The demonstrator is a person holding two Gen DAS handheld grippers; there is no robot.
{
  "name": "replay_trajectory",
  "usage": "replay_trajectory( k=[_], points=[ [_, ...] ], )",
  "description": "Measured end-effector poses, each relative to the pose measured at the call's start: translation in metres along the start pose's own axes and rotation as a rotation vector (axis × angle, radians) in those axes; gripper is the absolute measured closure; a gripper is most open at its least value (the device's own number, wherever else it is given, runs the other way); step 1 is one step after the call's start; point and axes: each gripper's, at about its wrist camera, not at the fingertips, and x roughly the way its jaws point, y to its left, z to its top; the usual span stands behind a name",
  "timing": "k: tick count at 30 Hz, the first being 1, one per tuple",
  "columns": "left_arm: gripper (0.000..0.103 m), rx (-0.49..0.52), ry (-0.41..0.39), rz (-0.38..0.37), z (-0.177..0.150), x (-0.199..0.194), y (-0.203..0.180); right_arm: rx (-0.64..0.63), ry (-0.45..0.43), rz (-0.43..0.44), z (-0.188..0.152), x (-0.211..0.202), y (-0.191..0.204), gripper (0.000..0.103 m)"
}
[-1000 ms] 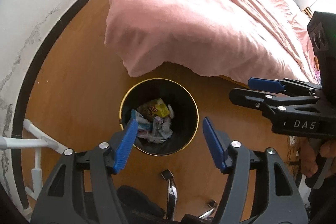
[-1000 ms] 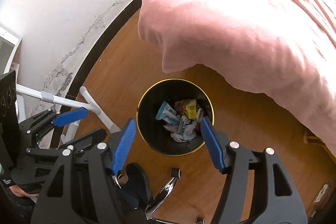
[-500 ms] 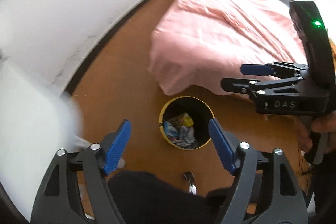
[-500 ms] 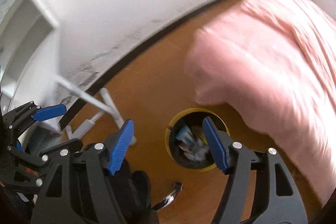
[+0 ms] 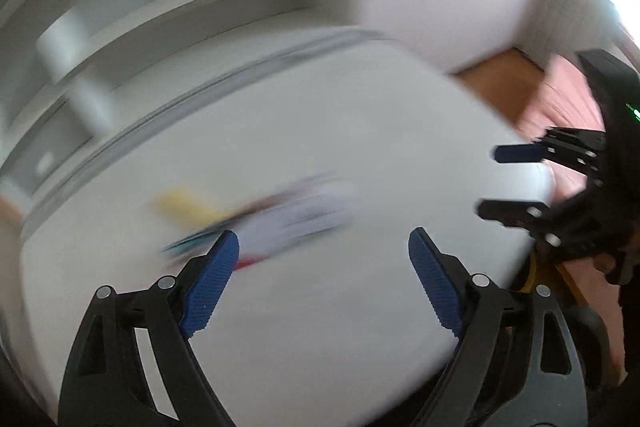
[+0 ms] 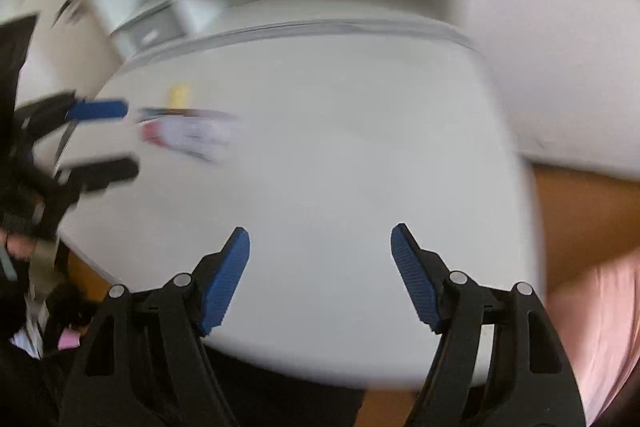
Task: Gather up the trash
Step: 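Move both open tools back to the desk, then grasp the yellow object with the left tool while the right tool grasps the printed papers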
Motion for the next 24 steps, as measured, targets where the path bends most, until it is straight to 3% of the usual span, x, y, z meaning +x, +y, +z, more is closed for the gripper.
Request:
replay_trajectory(
  k=[5, 9, 14, 17, 21, 24],
  points=[
    [0.019, -0.214, 0.033, 0.08, -0.028, -0.001, 0.097, -0.26, 0.061, 0.067, 0.071, 0.059, 0.079, 0.03],
    [0.019, -0.307, 0.049, 0.076, -0.045, 0.002, 0.131, -0.42, 0.114, 0.094, 0.103, 0.092, 0.119, 0.028],
    [0.019, -0.343, 0.057, 0.077, -0.047, 0.008, 0.156, -0.577, 0.238, 0.138, 0.119, 0.127, 0.148, 0.028],
    [0.019, -0.342, 0.062, 0.077, -0.044, 0.014, 0.16, -0.6, 0.275, 0.136, 0.121, 0.137, 0.153, 0.041],
    [0.019, -0.334, 0.076, 0.061, -0.029, 0.031, 0.16, -0.61, 0.288, 0.154, 0.117, 0.129, 0.151, 0.07],
    [0.019, -0.325, 0.086, 0.049, -0.013, 0.043, 0.147, -0.588, 0.282, 0.17, 0.109, 0.115, 0.141, 0.079]
  ],
)
